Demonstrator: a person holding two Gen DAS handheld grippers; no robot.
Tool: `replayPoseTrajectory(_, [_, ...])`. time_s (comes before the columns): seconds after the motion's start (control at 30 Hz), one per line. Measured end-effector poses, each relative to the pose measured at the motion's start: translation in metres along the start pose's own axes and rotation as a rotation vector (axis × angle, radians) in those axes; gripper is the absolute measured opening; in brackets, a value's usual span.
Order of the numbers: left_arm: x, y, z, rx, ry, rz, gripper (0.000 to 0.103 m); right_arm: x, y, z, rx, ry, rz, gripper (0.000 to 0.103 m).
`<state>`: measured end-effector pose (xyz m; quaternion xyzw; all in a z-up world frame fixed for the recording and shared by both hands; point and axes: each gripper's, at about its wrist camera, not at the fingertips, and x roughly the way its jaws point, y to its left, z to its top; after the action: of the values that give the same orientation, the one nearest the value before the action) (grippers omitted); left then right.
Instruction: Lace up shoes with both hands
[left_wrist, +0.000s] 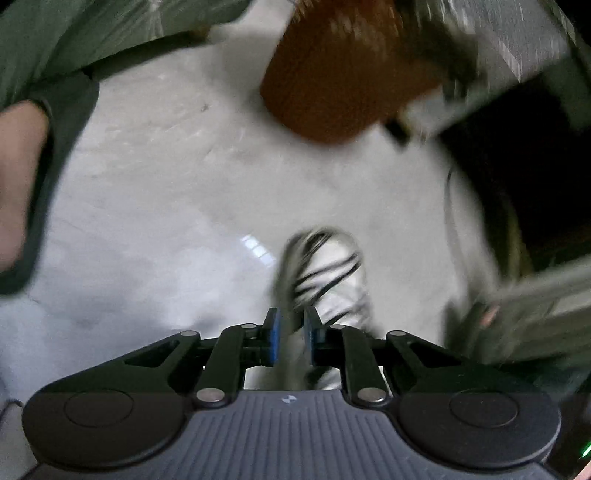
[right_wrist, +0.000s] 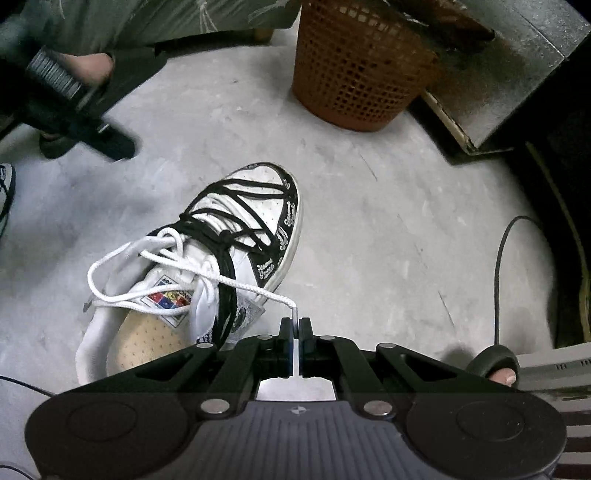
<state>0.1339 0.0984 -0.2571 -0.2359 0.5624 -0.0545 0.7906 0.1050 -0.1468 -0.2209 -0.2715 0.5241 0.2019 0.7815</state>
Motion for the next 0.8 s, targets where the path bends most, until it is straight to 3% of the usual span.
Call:
replayPoseTrajectory(0.13, [0.012, -0.006, -0.027, 0.145, 0.106, 0.064, 0.015, 0.001, -0.003, 0.001, 0.021, 0.004, 0.008, 0.003])
replayPoseTrajectory(0.27, [0.022, -0.026, -0.051, 0.319, 0.159, 0.074, 0.015, 0.002, -0.002, 0.003, 0.024, 0.001, 0.008, 0.003])
replayPoseTrajectory(0.4, [0.016, -0.038, -0.051, 0.359, 0.115, -0.017, 0.015, 0.001, -0.004, 0.002, 0.031, -0.003, 0.009, 0.003])
replayPoseTrajectory(0.63, [0.026, -0.062, -0.056, 0.494, 0.144, -0.009, 0.015, 0.003, -0.005, 0.004, 0.044, -0.001, 0.012, 0.003])
replayPoseTrajectory(0.73, [0.029, -0.062, -0.064, 0.485, 0.149, -0.002, 0.015, 0.004, -0.005, 0.004, 0.054, 0.002, 0.017, 0.003])
replayPoseTrajectory(0.8, [0.029, -0.058, -0.06, 0.419, 0.121, -0.023, 0.015, 0.004, -0.006, 0.003, 0.06, 0.001, 0.019, 0.003])
